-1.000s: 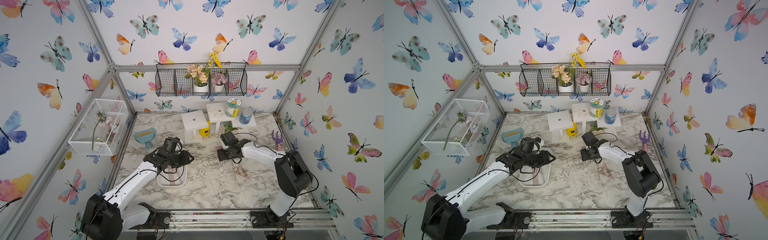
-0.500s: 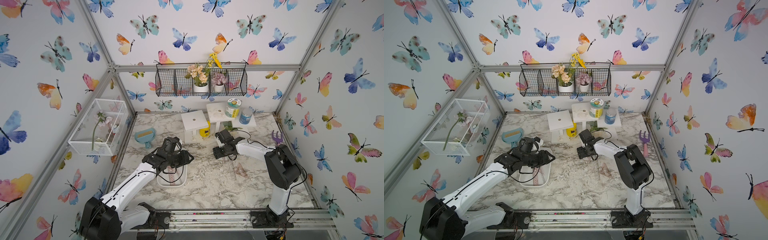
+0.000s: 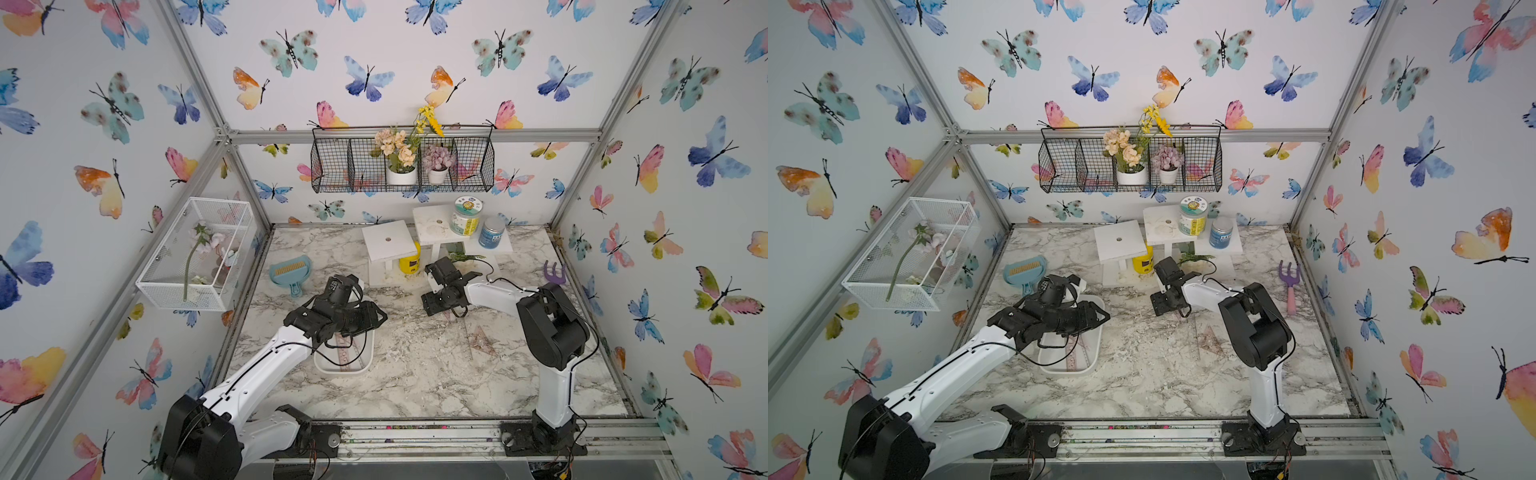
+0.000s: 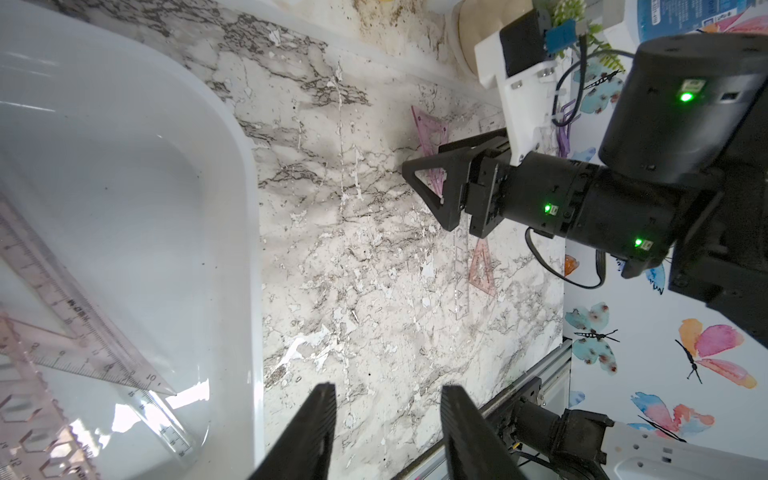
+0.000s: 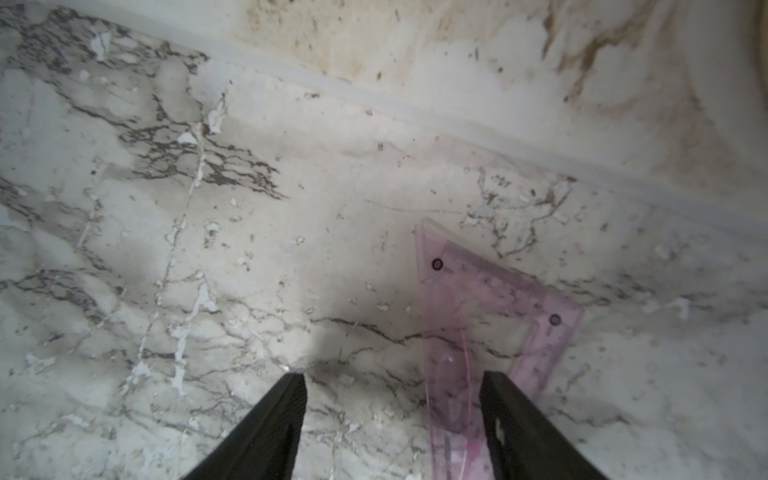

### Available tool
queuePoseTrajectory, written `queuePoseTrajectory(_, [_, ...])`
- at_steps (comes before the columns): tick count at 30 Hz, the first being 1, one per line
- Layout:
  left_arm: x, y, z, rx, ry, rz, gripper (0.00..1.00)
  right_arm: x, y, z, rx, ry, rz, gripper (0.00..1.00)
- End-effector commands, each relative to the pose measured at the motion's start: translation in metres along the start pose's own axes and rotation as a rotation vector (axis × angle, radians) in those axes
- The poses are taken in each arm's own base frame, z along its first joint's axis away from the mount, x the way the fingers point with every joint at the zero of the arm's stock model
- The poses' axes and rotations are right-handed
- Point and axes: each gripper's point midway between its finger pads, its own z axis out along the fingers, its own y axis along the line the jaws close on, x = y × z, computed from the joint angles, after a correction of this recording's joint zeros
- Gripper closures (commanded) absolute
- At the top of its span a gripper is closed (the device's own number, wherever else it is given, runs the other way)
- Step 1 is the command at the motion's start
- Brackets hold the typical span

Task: Put the scattered rulers into the storage box
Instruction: Move the ruler to the center of the board.

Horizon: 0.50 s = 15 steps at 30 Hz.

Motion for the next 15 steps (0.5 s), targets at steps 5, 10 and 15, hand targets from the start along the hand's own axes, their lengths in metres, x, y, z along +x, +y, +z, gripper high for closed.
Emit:
queuePoseTrajectory(5, [0.003, 0.002, -0.003, -0.006, 0.002, 0.003, 0.54, 0.003, -0.001, 0.009, -0.001, 0.023, -0.006, 0.27])
queuePoseTrajectory(10, [0.004, 0.003, -0.002, -0.003, 0.003, 0.002, 0.54, 0.016, -0.002, 0.007, -0.004, 0.037, 0.012, 0.28])
queuePoseTrajectory(15, [0.004, 0.003, -0.001, 0.002, 0.003, 0.000, 0.54, 0.035, 0.005, 0.003, -0.043, 0.056, 0.047, 0.30])
